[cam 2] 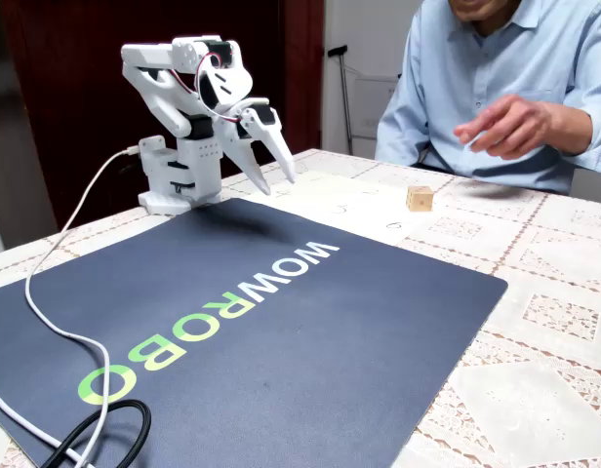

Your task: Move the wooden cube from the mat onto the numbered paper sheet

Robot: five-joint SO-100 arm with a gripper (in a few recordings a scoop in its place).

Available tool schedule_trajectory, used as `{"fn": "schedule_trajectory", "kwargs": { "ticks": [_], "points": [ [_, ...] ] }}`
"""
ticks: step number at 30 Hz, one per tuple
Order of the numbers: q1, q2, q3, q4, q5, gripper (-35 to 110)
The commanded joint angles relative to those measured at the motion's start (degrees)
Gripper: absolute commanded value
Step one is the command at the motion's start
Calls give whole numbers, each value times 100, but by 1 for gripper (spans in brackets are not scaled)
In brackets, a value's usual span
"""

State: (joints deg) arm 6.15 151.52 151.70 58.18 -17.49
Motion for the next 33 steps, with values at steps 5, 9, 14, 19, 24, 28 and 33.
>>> {"fn": "schedule_trajectory", "kwargs": {
  "ticks": [5, 9, 14, 19, 24, 28, 33],
  "points": [
    [255, 1125, 519, 633, -62, 18],
    [396, 1652, 580, 1187, -70, 16],
    [554, 2145, 844, 1301, -149, 6],
    [782, 2452, 958, 1450, 448, 2],
    [993, 2909, 1310, 1600, 782, 0],
    [1090, 3217, 1371, 1758, 888, 0],
    [1230, 3498, 1433, 1925, 1063, 0]
  ]
}}
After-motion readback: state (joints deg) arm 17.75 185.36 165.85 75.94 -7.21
